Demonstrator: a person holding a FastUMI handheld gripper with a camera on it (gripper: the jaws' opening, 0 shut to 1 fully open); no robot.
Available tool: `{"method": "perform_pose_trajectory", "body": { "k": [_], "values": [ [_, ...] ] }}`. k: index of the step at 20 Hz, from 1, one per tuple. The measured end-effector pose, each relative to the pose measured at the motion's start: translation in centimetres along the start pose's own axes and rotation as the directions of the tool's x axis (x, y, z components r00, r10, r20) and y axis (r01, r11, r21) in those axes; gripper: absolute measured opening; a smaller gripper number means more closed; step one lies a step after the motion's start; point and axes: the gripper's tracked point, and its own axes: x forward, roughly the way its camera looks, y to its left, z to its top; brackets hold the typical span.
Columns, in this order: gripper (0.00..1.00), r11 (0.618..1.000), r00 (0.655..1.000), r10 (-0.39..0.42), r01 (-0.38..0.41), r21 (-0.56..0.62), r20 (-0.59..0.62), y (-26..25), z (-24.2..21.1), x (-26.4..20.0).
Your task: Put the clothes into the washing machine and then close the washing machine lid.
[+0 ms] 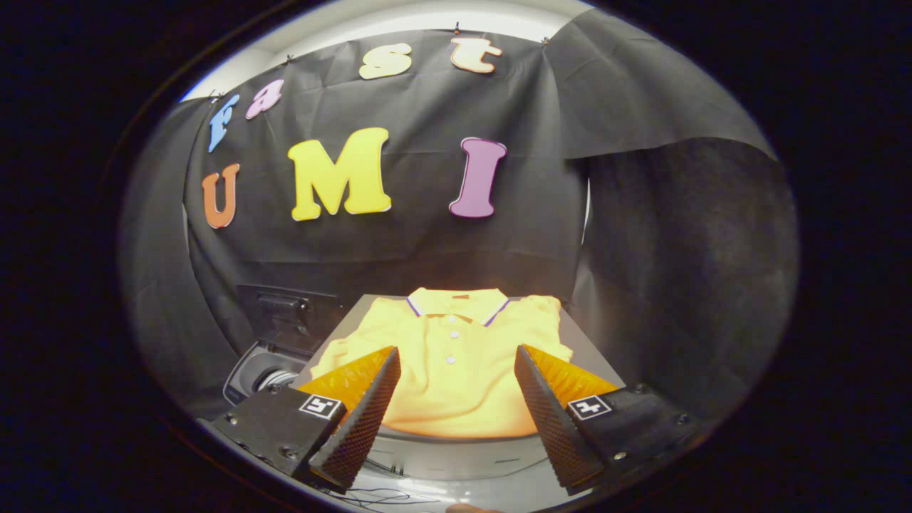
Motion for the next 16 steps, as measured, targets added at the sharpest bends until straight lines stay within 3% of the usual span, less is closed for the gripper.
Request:
{"method": "perform_pose_trajectory", "body": {
  "k": [9, 16],
  "values": [
    [1.00, 0.999, 0.980, 0.033, -0.038, -0.022, -0.195, 0.4, -0.9, 9.4],
    [1.00, 0.998, 0.934, 0.002, -0.027, -0.065, -0.356, 0.2, -3.1, 12.2]
  ]
}}
